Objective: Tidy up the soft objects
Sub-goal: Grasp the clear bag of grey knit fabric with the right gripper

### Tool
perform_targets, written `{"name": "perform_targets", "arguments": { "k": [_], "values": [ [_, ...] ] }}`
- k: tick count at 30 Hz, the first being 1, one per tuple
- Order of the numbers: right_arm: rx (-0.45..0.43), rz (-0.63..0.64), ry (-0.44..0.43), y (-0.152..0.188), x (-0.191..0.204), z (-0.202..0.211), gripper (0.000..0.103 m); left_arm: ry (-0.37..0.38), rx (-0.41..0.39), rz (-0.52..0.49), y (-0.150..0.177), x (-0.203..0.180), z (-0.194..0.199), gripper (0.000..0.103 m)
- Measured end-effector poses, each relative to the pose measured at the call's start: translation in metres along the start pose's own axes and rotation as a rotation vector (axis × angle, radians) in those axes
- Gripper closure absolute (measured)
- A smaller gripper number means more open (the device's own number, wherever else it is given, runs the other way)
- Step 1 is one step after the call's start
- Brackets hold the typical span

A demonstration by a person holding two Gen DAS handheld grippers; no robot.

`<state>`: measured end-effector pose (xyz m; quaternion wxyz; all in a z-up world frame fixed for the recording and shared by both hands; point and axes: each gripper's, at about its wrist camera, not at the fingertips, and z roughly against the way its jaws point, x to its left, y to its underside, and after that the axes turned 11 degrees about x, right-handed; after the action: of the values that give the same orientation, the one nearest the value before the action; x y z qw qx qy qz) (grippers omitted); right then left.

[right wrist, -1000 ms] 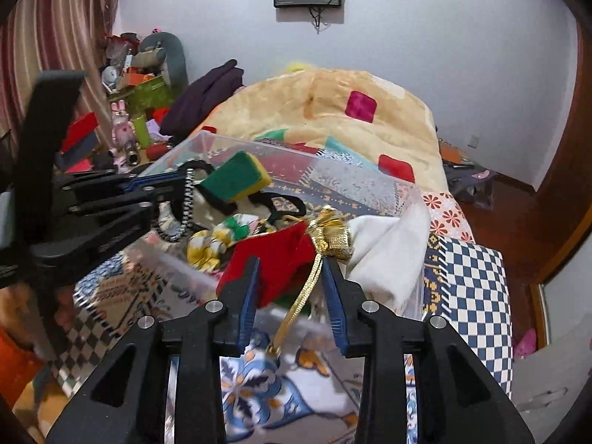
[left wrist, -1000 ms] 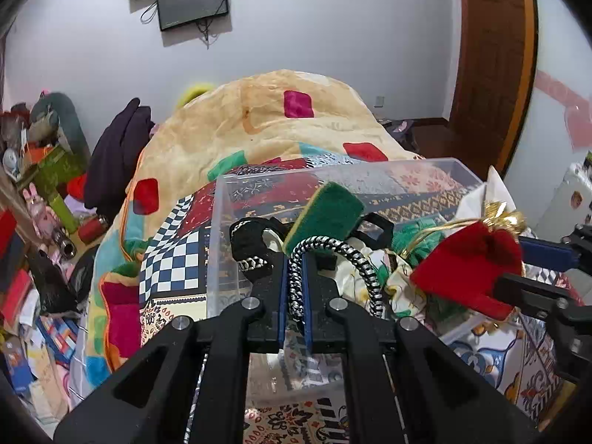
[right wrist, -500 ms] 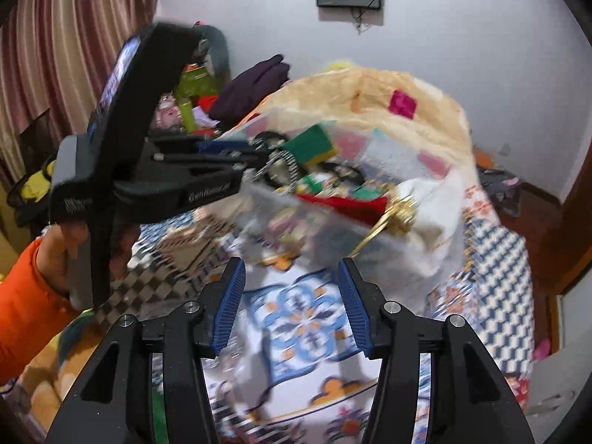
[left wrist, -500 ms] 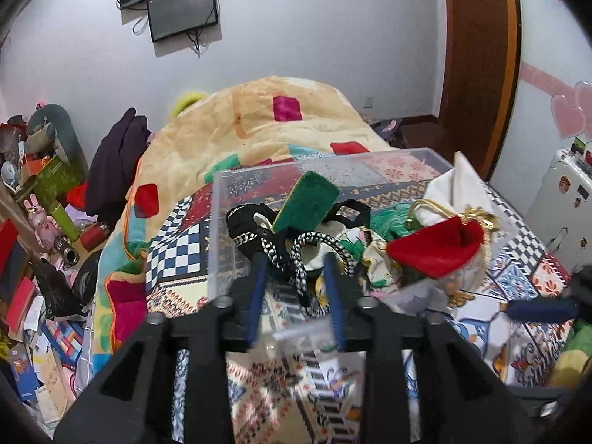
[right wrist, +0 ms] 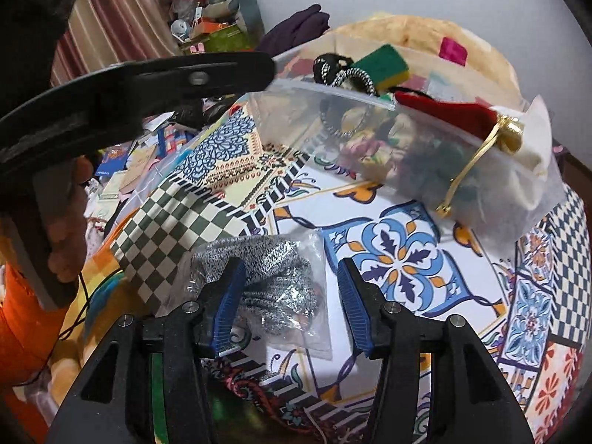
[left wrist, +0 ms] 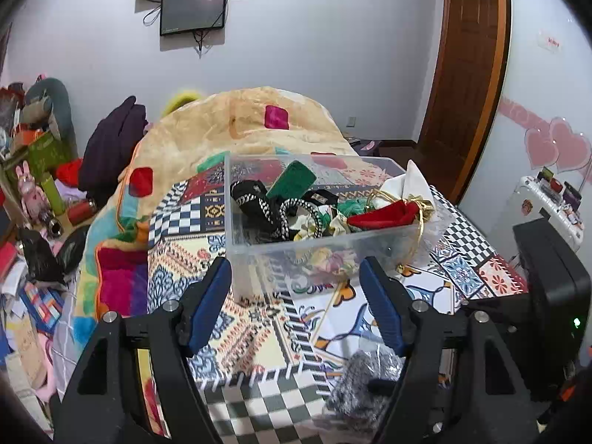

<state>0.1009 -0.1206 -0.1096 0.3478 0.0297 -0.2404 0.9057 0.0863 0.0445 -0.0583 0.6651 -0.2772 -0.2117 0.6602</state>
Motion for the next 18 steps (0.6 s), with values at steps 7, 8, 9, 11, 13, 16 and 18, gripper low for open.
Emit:
{"name": "perform_targets", "arguments": {
  "k": [7, 8, 9, 11, 13, 16, 18],
  "values": [
    [-0.001, 0.03, -0.026, -0.001, 0.003, -0.007, 0.079, 0.01, 0.016, 0.026, 0.012, 0.003, -0.002, 0.031],
    [-0.007, 0.039, -0.012, 0.001, 0.006, -0.005, 0.083, 0.01, 0.018, 0.026, 0.012, 0.003, -0.002, 0.031],
    [-0.017, 0.047, -0.001, 0.002, 0.009, -0.004, 0.088, 0.008, 0.018, 0.026, 0.013, 0.003, -0.002, 0.031],
    [-0.034, 0.042, -0.004, 0.003, 0.011, 0.001, 0.093, 0.005, 0.015, 0.023, 0.014, 0.002, 0.0, 0.031],
    [-0.052, 0.033, 0.001, 0.003, 0.011, 0.007, 0.095, 0.002, 0.009, 0.02, 0.013, 0.001, 0.002, 0.031],
    [-0.107, 0.025, 0.033, 0.0, 0.008, 0.023, 0.098, 0.001, -0.008, 0.022, 0.012, 0.002, 0.007, 0.031],
    [-0.149, 0.02, 0.052, -0.004, 0.007, 0.037, 0.098, 0.002, -0.02, 0.028, 0.01, 0.003, 0.01, 0.031]
  ]
}}
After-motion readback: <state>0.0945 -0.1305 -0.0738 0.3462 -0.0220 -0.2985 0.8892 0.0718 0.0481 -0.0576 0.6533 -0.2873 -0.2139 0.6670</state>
